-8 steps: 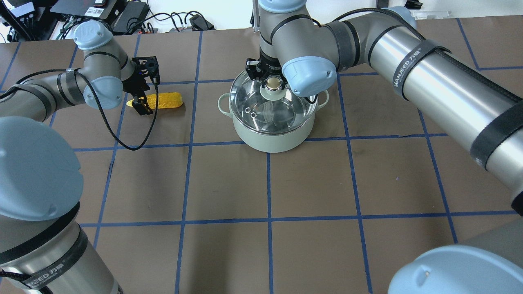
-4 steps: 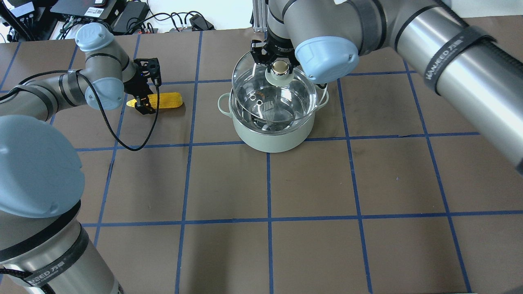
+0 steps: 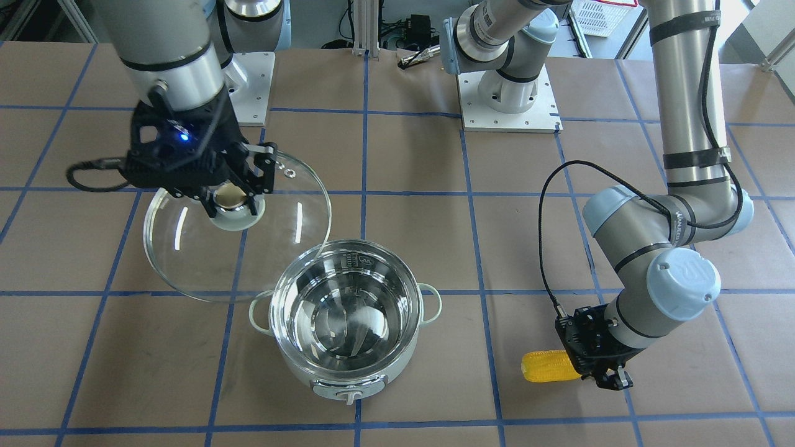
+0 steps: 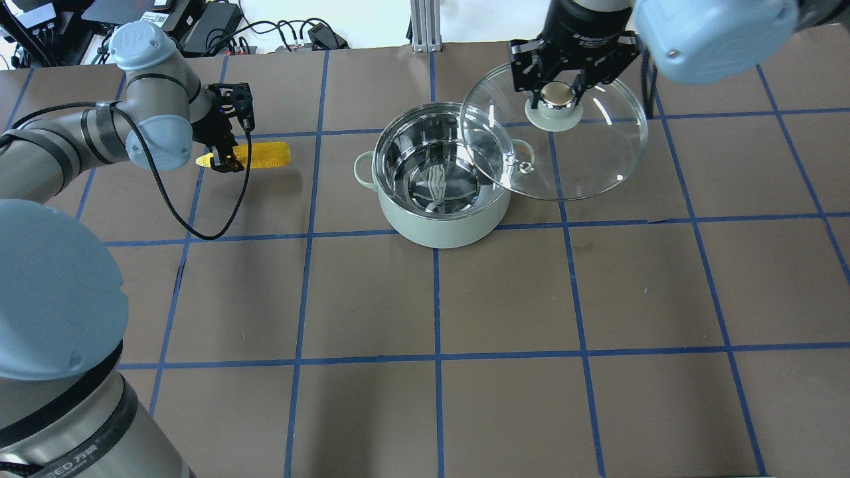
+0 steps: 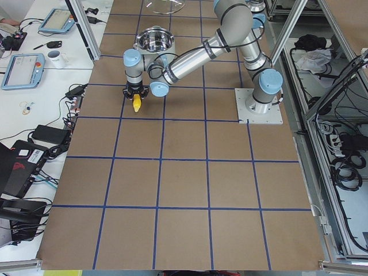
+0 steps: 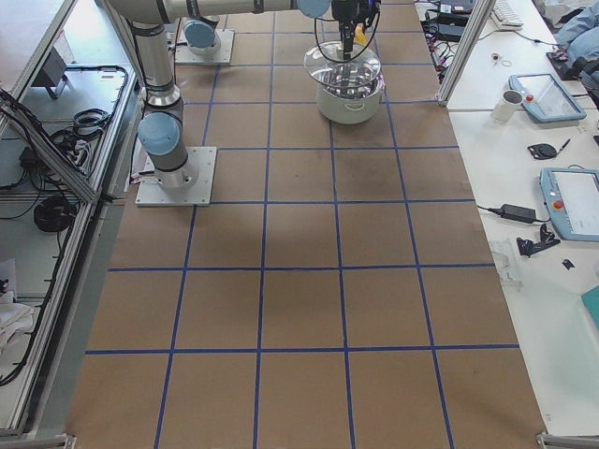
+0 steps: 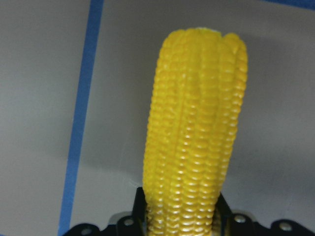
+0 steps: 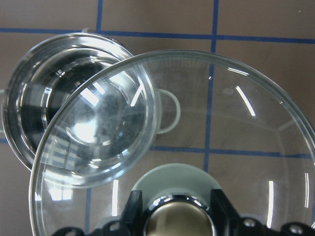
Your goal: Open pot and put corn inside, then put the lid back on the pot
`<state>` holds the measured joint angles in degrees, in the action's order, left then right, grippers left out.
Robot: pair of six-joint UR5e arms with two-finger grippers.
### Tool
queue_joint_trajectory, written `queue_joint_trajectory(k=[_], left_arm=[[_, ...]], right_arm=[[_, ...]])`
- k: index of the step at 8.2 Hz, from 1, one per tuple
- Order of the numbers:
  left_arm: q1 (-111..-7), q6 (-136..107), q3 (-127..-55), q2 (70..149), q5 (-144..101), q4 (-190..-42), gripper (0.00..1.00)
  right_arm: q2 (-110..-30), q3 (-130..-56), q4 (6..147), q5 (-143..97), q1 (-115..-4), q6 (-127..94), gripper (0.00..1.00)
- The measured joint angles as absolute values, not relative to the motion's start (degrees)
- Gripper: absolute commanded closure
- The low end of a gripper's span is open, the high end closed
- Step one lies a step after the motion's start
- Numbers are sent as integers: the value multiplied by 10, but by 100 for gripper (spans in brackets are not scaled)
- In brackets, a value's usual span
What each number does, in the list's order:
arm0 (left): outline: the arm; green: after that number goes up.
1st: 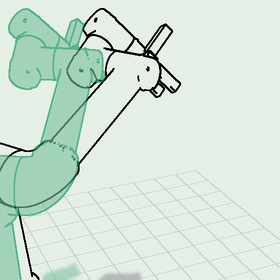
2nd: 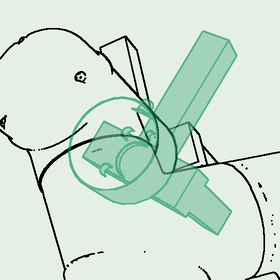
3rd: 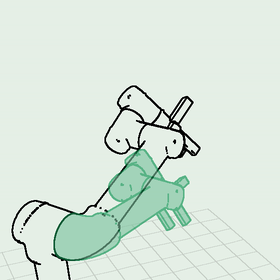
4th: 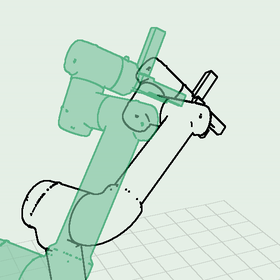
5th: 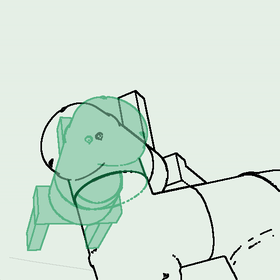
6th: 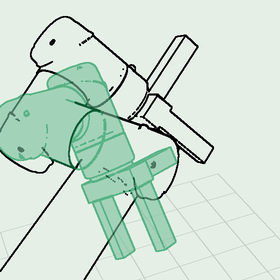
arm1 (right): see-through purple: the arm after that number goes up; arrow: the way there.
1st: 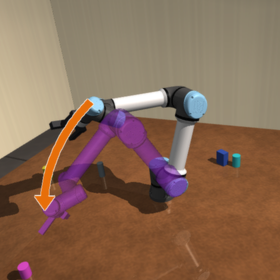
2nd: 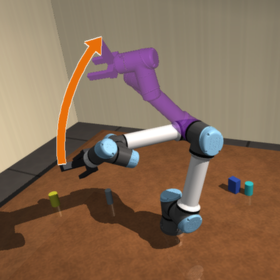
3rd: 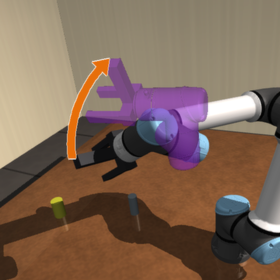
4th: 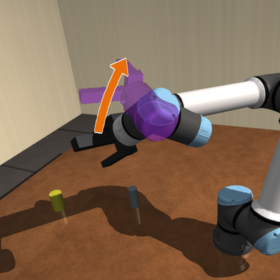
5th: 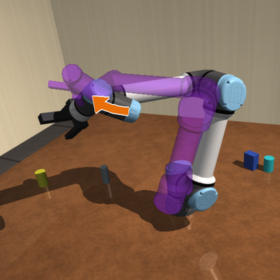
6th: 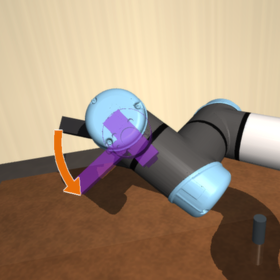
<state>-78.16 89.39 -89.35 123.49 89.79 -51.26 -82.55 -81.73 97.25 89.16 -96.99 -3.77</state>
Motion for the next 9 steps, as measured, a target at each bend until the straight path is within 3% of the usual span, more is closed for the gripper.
queue_joint_trajectory(k=[5,9], left_arm=[[-860,868,-890,1094,903,-663,100],[-951,759,-887,1073,852,-658,100]], right_arm=[[-901,-846,864,885,-915,71,90],[-908,-857,865,883,-914,86,90]])
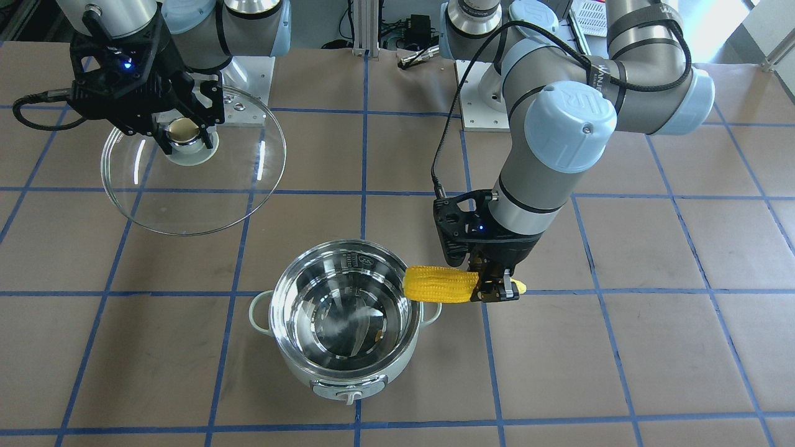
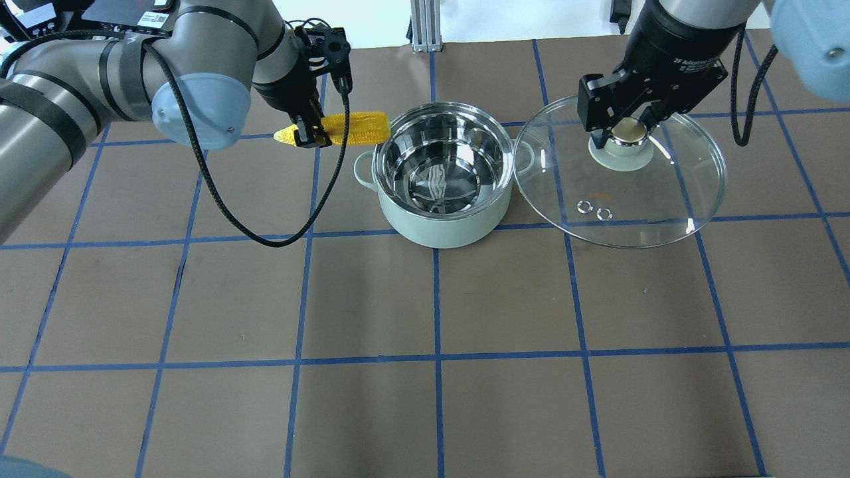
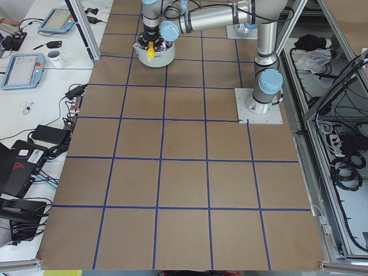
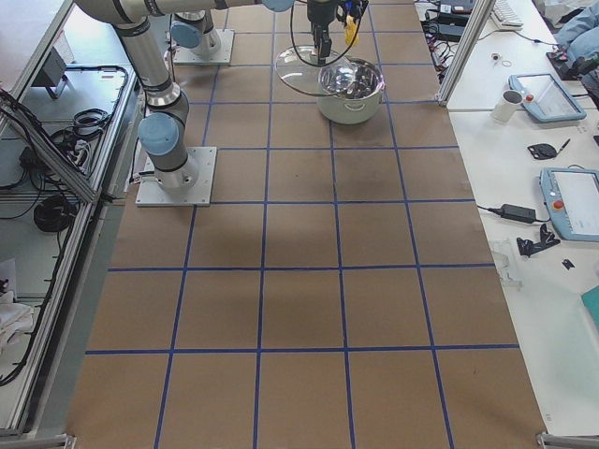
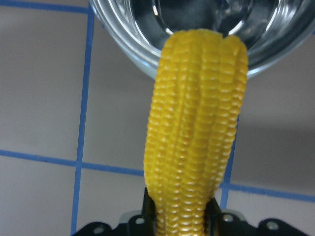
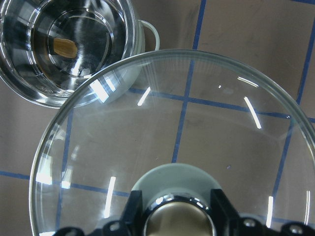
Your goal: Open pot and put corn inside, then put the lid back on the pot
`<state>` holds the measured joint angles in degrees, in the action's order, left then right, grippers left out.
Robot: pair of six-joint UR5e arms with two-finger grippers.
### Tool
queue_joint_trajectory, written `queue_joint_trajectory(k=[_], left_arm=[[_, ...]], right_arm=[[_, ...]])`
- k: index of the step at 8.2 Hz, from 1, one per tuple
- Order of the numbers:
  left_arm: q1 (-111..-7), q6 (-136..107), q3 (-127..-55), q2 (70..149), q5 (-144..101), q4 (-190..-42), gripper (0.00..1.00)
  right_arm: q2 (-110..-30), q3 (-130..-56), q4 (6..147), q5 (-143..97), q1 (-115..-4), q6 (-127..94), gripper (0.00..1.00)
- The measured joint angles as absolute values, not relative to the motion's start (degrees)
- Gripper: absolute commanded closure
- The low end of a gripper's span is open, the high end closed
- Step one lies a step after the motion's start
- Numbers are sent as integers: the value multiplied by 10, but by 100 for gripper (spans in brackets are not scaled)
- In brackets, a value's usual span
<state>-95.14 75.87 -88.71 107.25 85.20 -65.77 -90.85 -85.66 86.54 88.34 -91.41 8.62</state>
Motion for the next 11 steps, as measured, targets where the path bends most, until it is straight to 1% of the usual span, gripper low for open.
queue_joint_trajectory(k=[3,5,7,10,11], left_arm=[[-995,681,-882,1087,816,-631,100],[-1022,640,-865,1102,814,-623,100],[-1039,611,-844,1127,815,-615,100],[-1058,582,-836,1160,818,-599,100],[-1060,576,-836,1169,818,-593,94]], right_arm=[[-909,-857,867,883,-914,87,89],[-909,-857,868,883,-914,87,89],[-909,-857,869,883,-914,87,89],[-909,-857,869,882,-914,87,89],[-909,-857,869,882,-914,87,89]])
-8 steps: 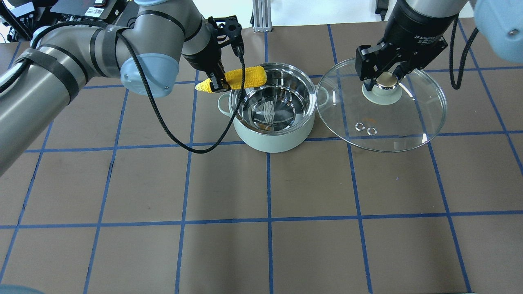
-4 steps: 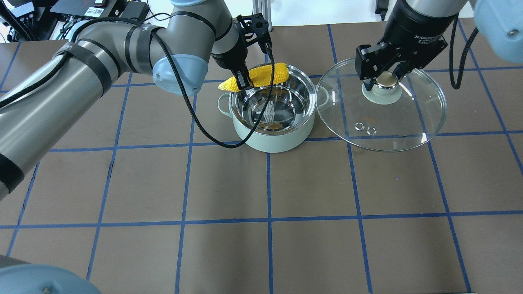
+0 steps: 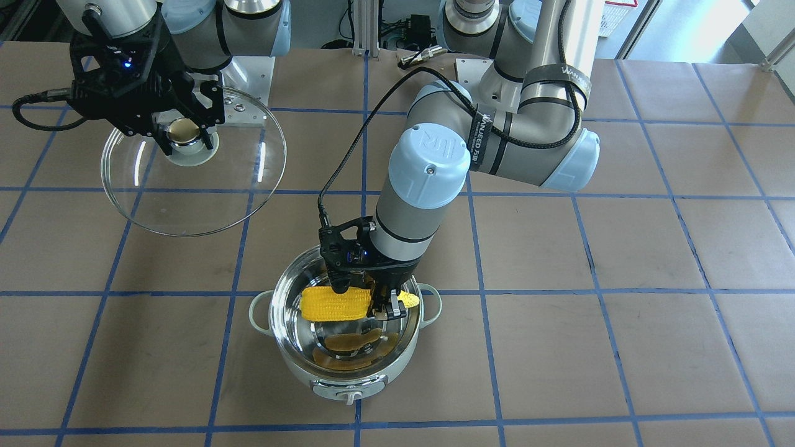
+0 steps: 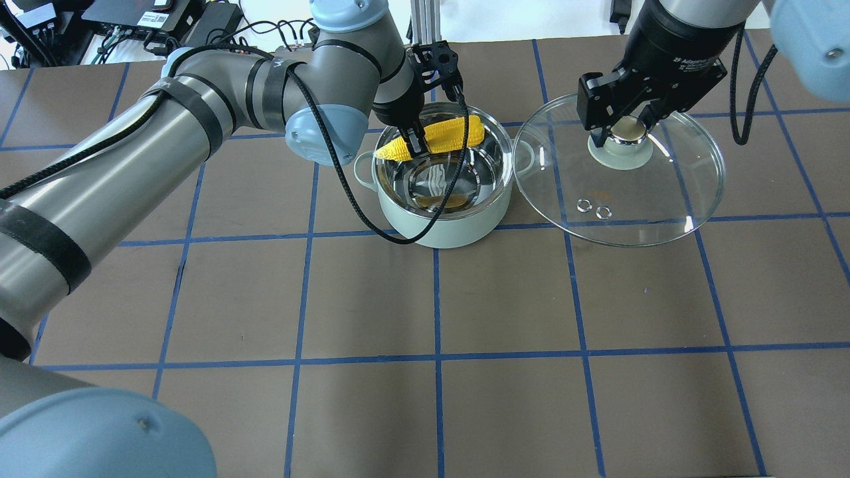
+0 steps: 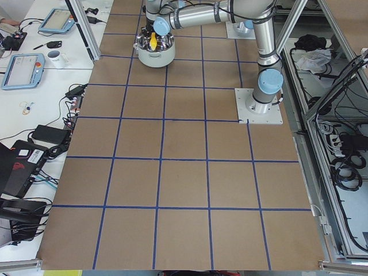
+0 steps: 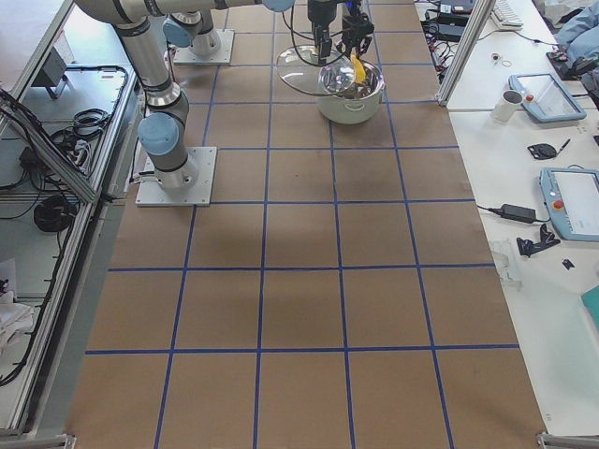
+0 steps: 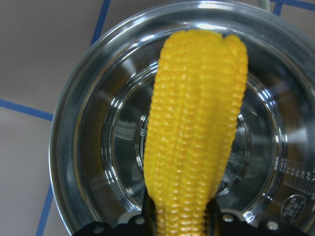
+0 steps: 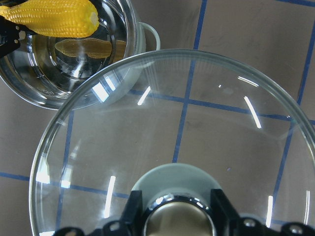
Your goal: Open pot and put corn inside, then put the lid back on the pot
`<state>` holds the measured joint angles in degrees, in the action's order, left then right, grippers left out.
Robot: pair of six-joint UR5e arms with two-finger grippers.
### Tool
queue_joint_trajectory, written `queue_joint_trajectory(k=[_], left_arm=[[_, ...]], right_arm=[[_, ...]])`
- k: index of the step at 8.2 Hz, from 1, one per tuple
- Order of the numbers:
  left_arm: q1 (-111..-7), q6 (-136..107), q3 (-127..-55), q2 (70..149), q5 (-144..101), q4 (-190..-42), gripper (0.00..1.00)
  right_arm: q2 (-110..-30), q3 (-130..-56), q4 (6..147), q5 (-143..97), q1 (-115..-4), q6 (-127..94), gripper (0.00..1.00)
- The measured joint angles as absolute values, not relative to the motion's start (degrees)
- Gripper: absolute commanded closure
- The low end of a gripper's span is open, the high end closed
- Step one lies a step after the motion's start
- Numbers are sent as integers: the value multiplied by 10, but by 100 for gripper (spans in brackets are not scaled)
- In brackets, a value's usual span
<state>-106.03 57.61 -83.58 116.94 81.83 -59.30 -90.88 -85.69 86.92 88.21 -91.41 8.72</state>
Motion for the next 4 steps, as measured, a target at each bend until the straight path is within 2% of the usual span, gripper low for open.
queue_joint_trajectory(k=[1,2,3,4], left_arm=[[-1062,574,-836,1180,819,-583,47],[-1063,572,-836,1188,820,-576,5],[-1063,564,-836,1192,820,-573,0],[-1063,552,-836,1192,819,-572,0]], right_arm=[[-909,-857,870,882,-914,87,89],[-909,-857,871,882,-914,87,89],[-909,-857,875,882,-914,88,89],[-909,-857,877,882,-914,88,89]])
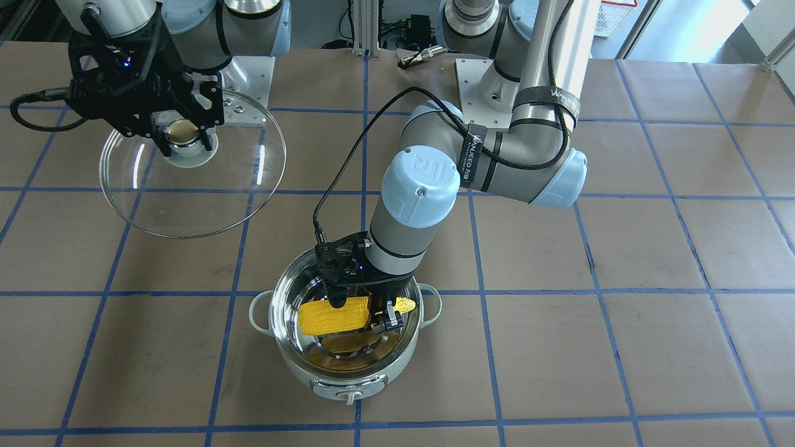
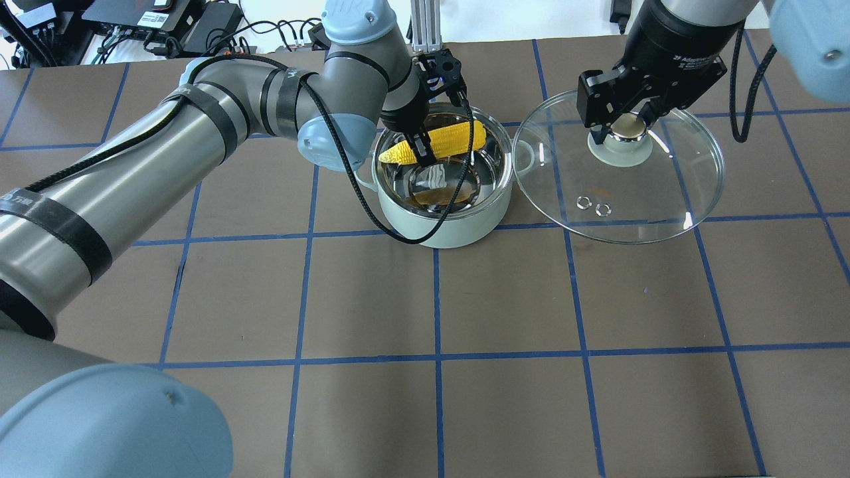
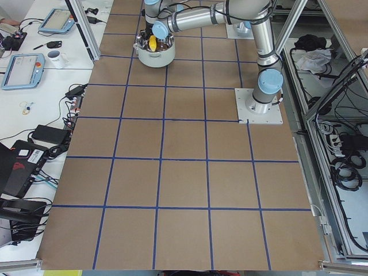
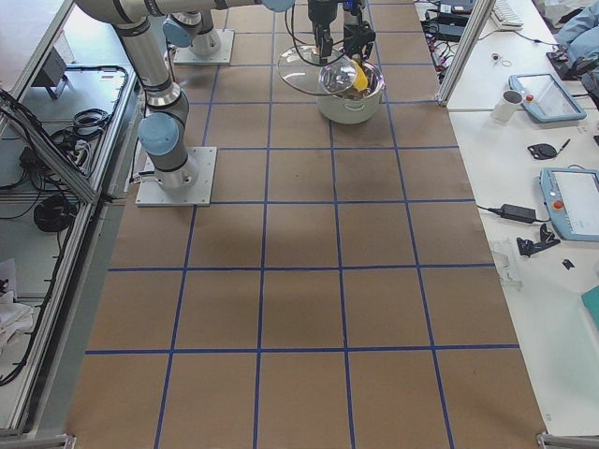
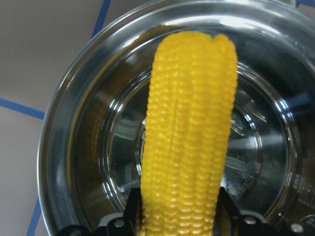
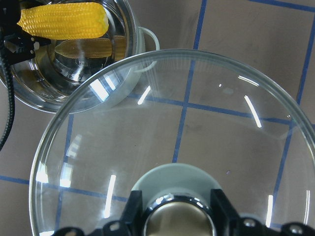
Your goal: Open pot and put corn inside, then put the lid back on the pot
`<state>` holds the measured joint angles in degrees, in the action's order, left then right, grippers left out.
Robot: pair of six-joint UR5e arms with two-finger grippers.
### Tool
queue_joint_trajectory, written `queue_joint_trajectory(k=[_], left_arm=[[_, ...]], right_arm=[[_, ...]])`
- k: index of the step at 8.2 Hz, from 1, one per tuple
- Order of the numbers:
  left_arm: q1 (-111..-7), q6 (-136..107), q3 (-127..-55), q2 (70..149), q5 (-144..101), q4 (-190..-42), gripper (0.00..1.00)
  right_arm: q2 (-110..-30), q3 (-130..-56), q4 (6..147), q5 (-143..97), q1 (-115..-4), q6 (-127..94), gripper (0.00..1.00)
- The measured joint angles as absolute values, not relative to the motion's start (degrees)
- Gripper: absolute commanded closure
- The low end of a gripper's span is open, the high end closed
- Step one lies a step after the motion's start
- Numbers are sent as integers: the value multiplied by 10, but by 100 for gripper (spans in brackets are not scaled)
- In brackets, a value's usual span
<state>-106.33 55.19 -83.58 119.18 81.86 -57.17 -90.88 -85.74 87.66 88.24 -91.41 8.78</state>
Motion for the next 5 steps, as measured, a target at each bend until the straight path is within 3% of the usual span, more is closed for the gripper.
queue_joint_trajectory(k=[5], left_arm=[[-1056,447,-835,1136,818,-607,0]], right_arm=[[-909,-857,878,882,-914,88,89]])
